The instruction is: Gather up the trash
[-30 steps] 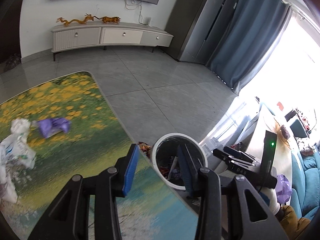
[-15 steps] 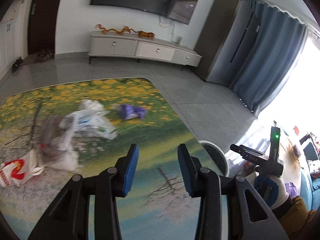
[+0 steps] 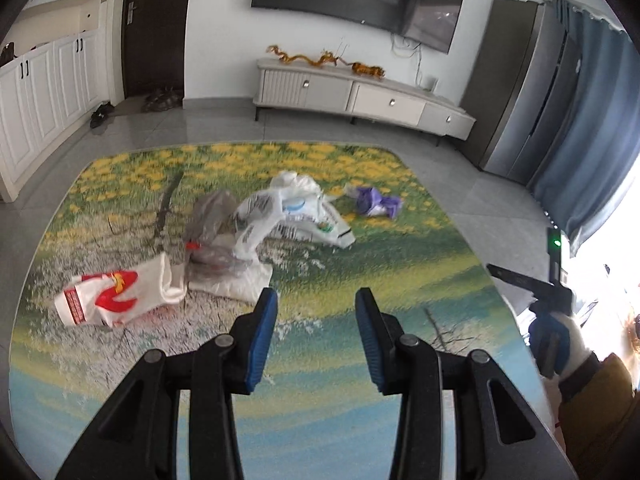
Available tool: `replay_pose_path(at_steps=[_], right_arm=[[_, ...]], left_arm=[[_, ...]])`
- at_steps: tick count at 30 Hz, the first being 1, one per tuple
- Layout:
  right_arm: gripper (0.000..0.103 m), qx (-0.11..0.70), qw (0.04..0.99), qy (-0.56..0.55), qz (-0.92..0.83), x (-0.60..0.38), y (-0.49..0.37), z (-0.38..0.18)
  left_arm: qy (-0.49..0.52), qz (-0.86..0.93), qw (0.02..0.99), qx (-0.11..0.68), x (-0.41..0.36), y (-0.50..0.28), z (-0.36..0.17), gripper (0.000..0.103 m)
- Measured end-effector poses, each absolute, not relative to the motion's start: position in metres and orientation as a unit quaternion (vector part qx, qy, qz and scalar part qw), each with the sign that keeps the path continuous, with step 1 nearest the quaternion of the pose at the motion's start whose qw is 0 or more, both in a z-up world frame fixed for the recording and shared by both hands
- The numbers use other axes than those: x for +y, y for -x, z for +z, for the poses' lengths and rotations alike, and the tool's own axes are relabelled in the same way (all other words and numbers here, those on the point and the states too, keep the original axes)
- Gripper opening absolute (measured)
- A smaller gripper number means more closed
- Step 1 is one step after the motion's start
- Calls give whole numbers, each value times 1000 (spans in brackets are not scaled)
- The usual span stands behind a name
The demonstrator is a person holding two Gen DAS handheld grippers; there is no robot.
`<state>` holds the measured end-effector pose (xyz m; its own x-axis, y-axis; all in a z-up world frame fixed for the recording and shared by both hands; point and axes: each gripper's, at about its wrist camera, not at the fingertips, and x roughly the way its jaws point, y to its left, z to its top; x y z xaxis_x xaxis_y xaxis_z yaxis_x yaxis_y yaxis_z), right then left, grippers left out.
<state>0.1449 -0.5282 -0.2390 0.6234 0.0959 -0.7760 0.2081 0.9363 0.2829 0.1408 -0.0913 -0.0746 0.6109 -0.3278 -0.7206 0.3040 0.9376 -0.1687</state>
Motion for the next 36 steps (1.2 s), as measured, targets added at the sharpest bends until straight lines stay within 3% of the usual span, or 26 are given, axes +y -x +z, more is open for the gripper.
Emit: replay_pose_path(at_steps=[12,20,22,24,27,36], right_arm=[[63,501,828,-250,19,-507,-272,-385],[64,519,822,-226,-61,-504,-288,-429],[66,518,826,-206,-84,-513,-281,-432],[68,511,830,-196,-112,-527,-272,-434],[79,513,826,-165,-164,-547,-263,-444],[80,582,785,-98,-191,-556,-282,-535]], left_arm=[[-12,-143,893,427,-133,-176,-100,39],[-51,-183,887,420,-181,-184,-108,39],[-53,-195,884,421,-190,-186,-111,53],[-52,-204,884,417,-198,-187,-114,59],[-59,-214,881,417,-209,-186,-122,59],[-80,-219,880,414,-219,-182,-136,59]])
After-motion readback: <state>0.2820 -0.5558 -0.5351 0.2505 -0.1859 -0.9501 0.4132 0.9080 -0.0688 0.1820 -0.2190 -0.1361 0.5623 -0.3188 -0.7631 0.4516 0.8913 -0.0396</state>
